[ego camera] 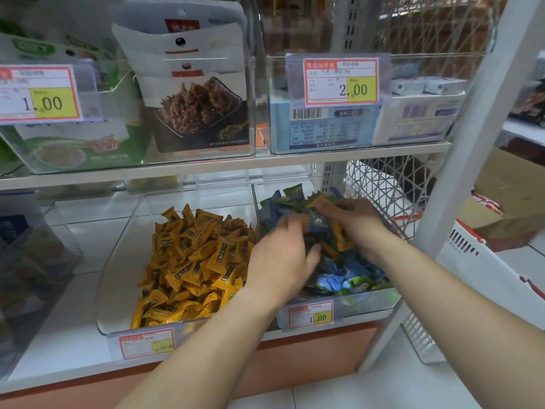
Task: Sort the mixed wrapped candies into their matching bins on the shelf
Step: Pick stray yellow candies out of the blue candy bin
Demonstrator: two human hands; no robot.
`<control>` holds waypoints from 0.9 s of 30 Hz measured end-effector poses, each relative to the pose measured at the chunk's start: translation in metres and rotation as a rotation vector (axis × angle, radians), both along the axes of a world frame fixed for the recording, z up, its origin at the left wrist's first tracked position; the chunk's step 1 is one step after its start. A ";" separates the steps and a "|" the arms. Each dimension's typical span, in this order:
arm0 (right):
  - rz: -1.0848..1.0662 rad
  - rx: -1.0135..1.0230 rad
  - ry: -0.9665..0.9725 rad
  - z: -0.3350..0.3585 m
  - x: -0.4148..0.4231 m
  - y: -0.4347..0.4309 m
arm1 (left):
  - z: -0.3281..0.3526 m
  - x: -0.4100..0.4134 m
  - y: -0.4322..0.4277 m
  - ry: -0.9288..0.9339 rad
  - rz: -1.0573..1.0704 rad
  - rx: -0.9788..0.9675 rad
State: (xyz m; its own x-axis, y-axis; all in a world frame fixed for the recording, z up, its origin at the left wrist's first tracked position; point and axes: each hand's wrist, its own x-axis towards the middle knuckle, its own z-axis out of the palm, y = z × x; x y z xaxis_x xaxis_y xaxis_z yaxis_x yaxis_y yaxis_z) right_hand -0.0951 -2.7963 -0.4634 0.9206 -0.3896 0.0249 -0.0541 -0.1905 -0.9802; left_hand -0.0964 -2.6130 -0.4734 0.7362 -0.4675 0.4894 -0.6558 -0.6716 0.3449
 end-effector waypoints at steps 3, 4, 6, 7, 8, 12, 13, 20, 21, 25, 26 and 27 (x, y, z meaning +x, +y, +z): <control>0.112 0.190 -0.018 -0.006 -0.006 0.005 | 0.001 0.001 -0.006 -0.045 0.080 -0.024; 0.148 0.235 -0.007 -0.006 -0.007 0.007 | 0.002 0.002 -0.007 -0.050 0.094 -0.017; 0.170 0.318 0.008 -0.009 -0.009 0.009 | 0.002 0.006 -0.008 -0.031 0.102 -0.044; 0.162 0.356 0.008 -0.011 -0.009 0.010 | 0.003 0.009 -0.008 -0.009 0.100 -0.080; 0.151 0.390 0.005 -0.012 -0.009 0.011 | 0.003 0.011 -0.008 0.012 0.093 -0.119; 0.095 0.479 0.012 -0.013 -0.008 0.014 | 0.002 0.020 -0.007 0.045 0.045 -0.233; 0.092 0.495 0.019 -0.013 -0.008 0.013 | 0.001 0.021 -0.006 0.040 0.037 -0.250; 0.096 0.522 0.004 -0.012 -0.005 0.014 | 0.000 0.023 -0.008 0.147 0.026 -0.278; 0.103 0.502 0.004 -0.012 -0.004 0.015 | 0.000 0.023 -0.008 0.140 0.025 -0.281; 0.090 0.418 0.006 -0.011 -0.004 0.019 | 0.005 0.023 -0.004 0.160 0.012 -0.367; 0.080 0.408 0.005 -0.011 -0.004 0.018 | 0.006 0.024 -0.002 0.162 0.022 -0.382; 0.066 0.406 0.005 -0.011 -0.004 0.016 | 0.007 0.024 0.000 0.157 0.037 -0.392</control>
